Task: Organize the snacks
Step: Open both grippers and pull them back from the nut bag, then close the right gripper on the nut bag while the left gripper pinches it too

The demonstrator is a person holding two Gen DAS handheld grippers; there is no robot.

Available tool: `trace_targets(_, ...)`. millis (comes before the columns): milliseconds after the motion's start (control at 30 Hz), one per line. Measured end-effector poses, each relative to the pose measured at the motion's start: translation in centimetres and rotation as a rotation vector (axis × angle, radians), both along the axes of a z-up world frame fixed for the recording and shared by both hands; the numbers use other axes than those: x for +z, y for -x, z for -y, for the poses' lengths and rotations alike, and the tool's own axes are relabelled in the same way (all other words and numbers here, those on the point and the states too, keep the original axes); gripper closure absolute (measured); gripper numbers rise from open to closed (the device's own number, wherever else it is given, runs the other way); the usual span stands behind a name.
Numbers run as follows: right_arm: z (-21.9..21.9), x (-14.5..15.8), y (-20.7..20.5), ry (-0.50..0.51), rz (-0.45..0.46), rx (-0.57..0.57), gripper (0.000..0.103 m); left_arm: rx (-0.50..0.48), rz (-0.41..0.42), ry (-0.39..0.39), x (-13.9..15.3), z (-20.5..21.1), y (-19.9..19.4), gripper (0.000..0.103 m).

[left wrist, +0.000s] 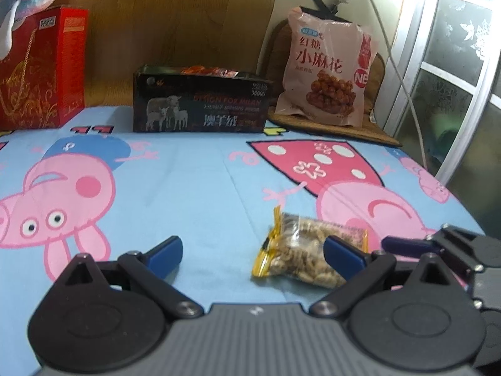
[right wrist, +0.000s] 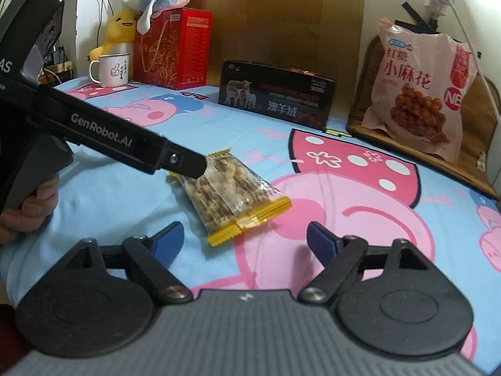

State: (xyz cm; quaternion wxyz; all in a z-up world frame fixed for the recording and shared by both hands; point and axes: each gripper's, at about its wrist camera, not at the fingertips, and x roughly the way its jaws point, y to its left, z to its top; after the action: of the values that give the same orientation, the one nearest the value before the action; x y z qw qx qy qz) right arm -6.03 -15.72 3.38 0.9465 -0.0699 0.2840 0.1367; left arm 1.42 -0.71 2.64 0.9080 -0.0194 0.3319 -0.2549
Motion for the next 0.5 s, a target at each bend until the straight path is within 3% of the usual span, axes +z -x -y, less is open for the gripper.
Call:
trace_targets(267,0.3,-0.1,-0.3,-0.048,-0.019,0.002,0.023,-0.052,-0.010,0.019,0.6,1.1,-0.8,0.013)
trace_targets(400,0.5,-0.1,-0.6,-0.058,-0.019,-0.001,0.036,-0.108,-0.079,0.055,-0.4,1.7,-1.4,0.034)
trace_targets(500,0.2,0.1,-0.7,-0.066,-0.015,0.018,0.056,-0.128,-0.057,0.061,-0.5,1.8,-0.8,0.045)
